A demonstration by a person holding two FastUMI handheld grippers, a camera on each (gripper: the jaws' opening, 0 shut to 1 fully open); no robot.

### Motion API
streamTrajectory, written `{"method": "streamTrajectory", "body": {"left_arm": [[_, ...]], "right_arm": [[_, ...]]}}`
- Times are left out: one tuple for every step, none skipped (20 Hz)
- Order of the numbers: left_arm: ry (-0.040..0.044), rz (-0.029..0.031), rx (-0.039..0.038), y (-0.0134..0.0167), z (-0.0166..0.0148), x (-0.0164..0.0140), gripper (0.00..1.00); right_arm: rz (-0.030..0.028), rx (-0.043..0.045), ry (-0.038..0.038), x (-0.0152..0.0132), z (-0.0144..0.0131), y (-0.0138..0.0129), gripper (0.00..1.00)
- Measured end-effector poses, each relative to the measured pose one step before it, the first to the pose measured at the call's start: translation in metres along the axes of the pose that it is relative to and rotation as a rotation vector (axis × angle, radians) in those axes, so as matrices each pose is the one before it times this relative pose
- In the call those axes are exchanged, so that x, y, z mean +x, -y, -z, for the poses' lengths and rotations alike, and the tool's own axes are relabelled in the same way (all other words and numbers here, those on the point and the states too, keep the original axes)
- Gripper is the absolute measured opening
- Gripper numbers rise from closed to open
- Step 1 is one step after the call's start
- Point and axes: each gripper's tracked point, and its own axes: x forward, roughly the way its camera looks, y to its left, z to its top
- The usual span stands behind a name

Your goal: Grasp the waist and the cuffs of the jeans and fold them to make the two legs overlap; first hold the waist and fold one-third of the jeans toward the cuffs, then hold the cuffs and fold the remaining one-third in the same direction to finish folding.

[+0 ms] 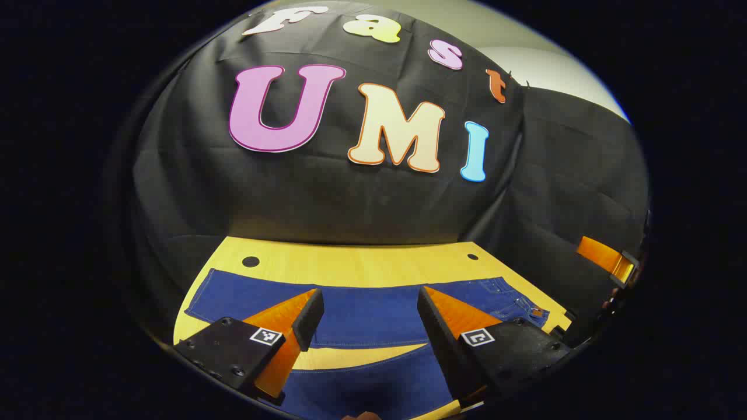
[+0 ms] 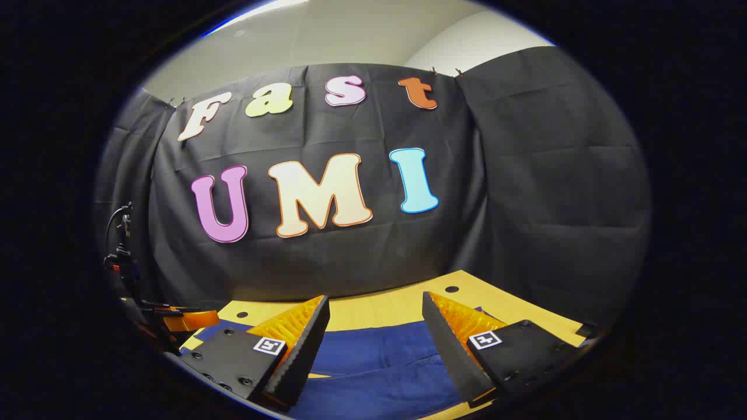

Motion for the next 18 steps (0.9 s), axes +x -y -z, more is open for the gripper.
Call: {"method": "streamTrajectory", "body": {"left_arm": [[-0.00829,0.00162,0.00915,-0.00189,0.00312,0.00033,0.95],[-0.00868,0.00219,0.01056,-0.00268,0.00531,-0.00078,0.95],[-0.01100,0.00500,0.01295,-0.00230,0.00492,-0.00034,0.95],[-0.01434,0.00462,0.01501,-0.00222,0.00710,0.00038,0.95],[-0.01433,0.00384,0.01768,-0.00394,0.00630,-0.00064,0.95],[-0.01428,0.00471,0.01610,-0.00403,0.00809,-0.00113,0.95],[-0.01924,0.00800,0.01464,-0.00277,0.00901,-0.00018,0.95],[-0.01748,0.00969,0.00981,-0.00255,0.00908,-0.00184,0.95],[-0.02338,0.01352,0.00996,-0.00246,0.00983,-0.00189,0.95],[-0.03008,0.01466,0.01378,-0.00094,0.01028,0.00080,0.95],[-0.02399,0.01304,0.02004,-0.00208,0.00989,-0.00013,0.95],[-0.02769,0.01585,0.02432,-0.00203,0.00922,-0.00230,0.95],[-0.02502,0.01841,0.02422,-0.00153,0.00808,-0.00230,0.95],[-0.03796,0.01975,0.02600,-0.00079,0.01130,0.00013,0.95],[-0.02934,0.02037,0.02081,-0.00151,0.00939,-0.00221,0.95],[-0.02471,0.01753,0.01414,-0.00141,0.00904,-0.00172,0.95],[-0.03250,0.01713,0.01222,-0.00163,0.00854,-0.00221,0.96],[-0.03005,0.01842,0.01348,-0.00112,0.01051,-0.00207,0.96]], "right_arm": [[0.00087,-0.00636,-0.00994,-0.00048,0.00338,-0.00031,0.93],[0.00275,-0.00641,-0.00921,0.00014,0.00419,0.00097,0.93],[0.00233,-0.00405,-0.01261,-0.00077,0.00256,0.00021,0.98],[0.00289,-0.00390,-0.01075,-0.00150,0.00356,0.00070,0.93],[0.00280,-0.00548,-0.01079,-0.00112,0.00247,0.00016,0.93],[0.00273,-0.00545,-0.00953,-0.00184,0.00326,0.00002,0.93],[0.00182,-0.00322,-0.01123,-0.00120,0.00363,-0.00035,0.93],[-0.00176,-0.00161,-0.01233,-0.00171,0.00521,-0.00135,0.95],[-0.00312,-0.00335,-0.01078,-0.00213,0.00362,-0.00196,0.98],[-0.00351,-0.00541,-0.00960,-0.00152,0.00405,-0.00142,0.98],[-0.00472,-0.00751,-0.01005,-0.00098,0.00355,-0.00294,0.98],[-0.00735,-0.00766,-0.00808,-0.00108,0.00409,-0.00353,0.98],[-0.00823,-0.00614,-0.00589,-0.00096,0.00161,-0.00344,0.98],[-0.00925,-0.00136,-0.00502,-0.00025,0.00310,-0.00282,0.98],[-0.01017,0.00111,-0.00608,-0.00062,0.00185,-0.00403,0.98],[-0.00654,0.00172,-0.00364,0.00059,0.00304,-0.00272,0.98],[-0.00813,0.00380,-0.00830,0.00020,0.00254,-0.00331,0.98],[-0.00905,0.00411,-0.01143,0.00043,0.00551,-0.00296,0.94]]}}
